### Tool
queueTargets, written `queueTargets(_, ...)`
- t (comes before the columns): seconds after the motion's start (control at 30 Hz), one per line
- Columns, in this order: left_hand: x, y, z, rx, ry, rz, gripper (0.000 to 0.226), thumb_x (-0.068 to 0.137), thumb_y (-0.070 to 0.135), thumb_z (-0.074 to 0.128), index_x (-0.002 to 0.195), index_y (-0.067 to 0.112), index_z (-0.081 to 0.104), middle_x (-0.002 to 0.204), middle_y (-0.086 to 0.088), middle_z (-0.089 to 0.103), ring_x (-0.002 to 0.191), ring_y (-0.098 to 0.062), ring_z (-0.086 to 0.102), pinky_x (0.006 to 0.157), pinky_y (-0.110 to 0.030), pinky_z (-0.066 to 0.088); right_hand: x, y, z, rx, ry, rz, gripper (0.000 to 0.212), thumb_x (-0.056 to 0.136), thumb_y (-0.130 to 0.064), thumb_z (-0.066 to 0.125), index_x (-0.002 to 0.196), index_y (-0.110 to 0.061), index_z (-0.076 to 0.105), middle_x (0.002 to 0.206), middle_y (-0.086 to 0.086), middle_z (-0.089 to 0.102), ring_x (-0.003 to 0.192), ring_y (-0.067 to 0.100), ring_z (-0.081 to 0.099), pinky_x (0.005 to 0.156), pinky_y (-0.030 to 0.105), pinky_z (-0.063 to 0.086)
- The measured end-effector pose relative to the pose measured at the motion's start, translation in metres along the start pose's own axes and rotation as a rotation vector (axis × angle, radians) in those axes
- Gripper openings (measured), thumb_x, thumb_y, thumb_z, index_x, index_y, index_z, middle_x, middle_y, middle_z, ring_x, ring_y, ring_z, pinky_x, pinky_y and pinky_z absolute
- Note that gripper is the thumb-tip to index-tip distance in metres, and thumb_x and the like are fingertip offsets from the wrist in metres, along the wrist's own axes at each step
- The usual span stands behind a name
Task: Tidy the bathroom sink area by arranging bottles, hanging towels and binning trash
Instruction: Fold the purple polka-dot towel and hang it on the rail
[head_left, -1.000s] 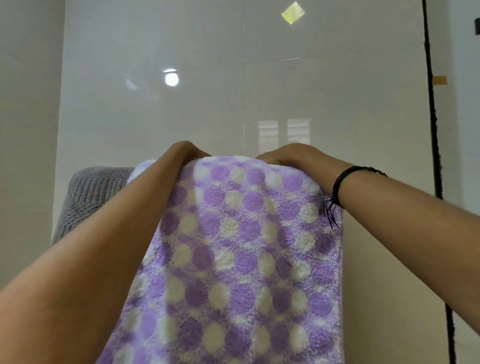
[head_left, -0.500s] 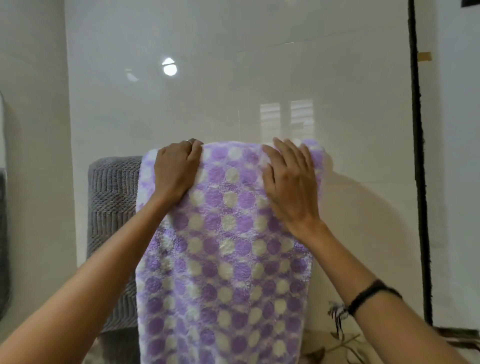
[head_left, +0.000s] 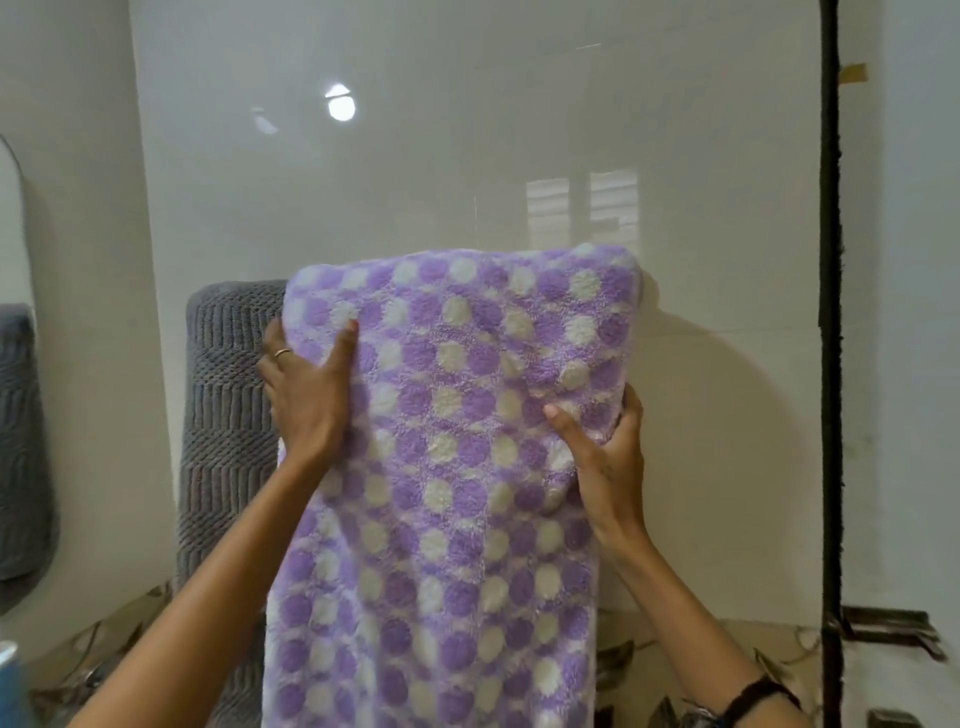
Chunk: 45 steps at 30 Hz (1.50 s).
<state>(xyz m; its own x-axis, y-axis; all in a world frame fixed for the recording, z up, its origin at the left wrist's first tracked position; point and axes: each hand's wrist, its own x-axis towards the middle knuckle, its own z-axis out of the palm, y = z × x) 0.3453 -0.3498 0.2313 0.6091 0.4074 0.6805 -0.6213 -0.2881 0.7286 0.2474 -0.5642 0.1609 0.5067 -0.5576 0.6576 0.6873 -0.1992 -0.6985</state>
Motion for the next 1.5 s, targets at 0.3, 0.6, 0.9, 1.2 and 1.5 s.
queueTargets(0.3,0.017,-0.02,-0.043,-0.498,-0.586,-0.276,0.044,0.076,0.045,0.069,0.108,0.015,0.068,0.094,-0.007,0.075,0.075,-0.02,0.073,0.06,-0.027,0.057,-0.018,-0.018,-0.004,-0.009,0.068,0.024,0.052,0.074,-0.04,0.074,0.115,-0.025,0.046,0.118,-0.009,0.052,0.096,-0.01,0.057,0.074,0.009,0.048)
queueTargets(0.6,0.026,-0.001,-0.058,-0.502,-0.698,-0.359,0.033,0.069,0.038,0.066,0.096,0.021,0.069,0.077,-0.001,0.076,0.063,-0.016,0.071,0.053,-0.027,0.057,0.0,-0.058,-0.012,0.169,-0.199,0.146,0.031,0.075,-0.019,0.075,0.105,-0.017,0.07,0.096,0.002,0.076,0.087,0.02,0.073,0.074,0.034,0.059)
queueTargets(0.9,0.088,0.087,-0.032,-0.634,-0.53,-0.18,0.011,0.088,0.032,0.056,0.086,0.025,0.064,0.073,0.006,0.071,0.062,-0.006,0.068,0.053,-0.019,0.054,0.112,-0.151,0.016,-0.176,-0.078,-0.143,0.024,0.075,-0.036,0.068,0.086,-0.015,0.07,0.092,0.004,0.072,0.085,0.021,0.069,0.078,0.036,0.057)
queueTargets(1.2,0.119,0.084,0.004,-0.186,-0.563,-0.124,0.032,0.085,0.027,0.059,0.112,0.01,0.06,0.09,-0.01,0.061,0.064,-0.018,0.055,0.055,-0.022,0.047,0.16,-0.141,0.014,-0.461,-0.149,0.093,0.099,0.08,-0.025,0.063,0.143,-0.004,-0.011,0.119,0.008,0.05,0.113,0.026,0.053,0.088,0.035,0.05)
queueTargets(1.5,0.129,0.091,0.008,0.626,-0.365,0.165,0.024,0.08,0.011,0.056,0.102,0.006,0.046,0.1,-0.021,0.048,0.085,-0.037,0.054,0.07,-0.034,0.045,0.153,-0.164,0.03,-1.36,-0.181,-0.295,0.048,0.082,-0.041,0.058,0.122,-0.014,0.056,0.139,0.017,0.031,0.114,0.035,0.042,0.089,0.037,0.04)
